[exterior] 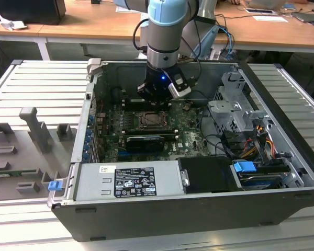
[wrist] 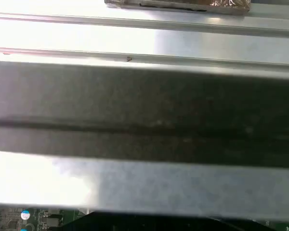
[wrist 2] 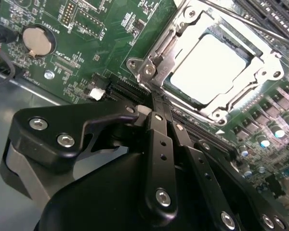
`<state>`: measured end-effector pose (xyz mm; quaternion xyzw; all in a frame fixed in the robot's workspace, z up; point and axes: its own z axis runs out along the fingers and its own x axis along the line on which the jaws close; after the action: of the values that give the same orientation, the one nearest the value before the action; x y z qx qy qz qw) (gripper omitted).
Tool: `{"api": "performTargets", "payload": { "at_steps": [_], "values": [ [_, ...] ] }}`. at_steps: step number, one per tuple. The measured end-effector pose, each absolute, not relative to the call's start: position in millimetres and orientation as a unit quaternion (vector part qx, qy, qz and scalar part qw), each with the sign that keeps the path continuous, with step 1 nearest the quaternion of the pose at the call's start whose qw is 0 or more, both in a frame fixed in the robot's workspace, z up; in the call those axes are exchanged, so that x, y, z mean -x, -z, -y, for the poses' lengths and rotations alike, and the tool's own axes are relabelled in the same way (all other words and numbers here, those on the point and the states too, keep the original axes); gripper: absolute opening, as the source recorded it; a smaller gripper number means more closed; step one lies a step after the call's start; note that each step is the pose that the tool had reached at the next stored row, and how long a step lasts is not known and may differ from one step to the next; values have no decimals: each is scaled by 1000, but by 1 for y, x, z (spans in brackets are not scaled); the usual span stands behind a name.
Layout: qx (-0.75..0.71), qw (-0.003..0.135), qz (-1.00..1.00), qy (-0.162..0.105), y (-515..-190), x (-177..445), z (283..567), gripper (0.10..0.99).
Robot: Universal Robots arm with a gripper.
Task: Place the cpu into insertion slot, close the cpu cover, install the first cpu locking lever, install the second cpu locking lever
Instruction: 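Install the first cpu locking lever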
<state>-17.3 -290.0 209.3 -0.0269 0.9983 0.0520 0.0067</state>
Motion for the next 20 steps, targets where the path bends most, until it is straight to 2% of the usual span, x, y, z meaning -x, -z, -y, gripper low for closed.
{"api": "performTargets", "payload": {
  "at_steps": [20],
  "values": [
    [27,7,-998,-51,-215,17,296,106]
  ]
}}
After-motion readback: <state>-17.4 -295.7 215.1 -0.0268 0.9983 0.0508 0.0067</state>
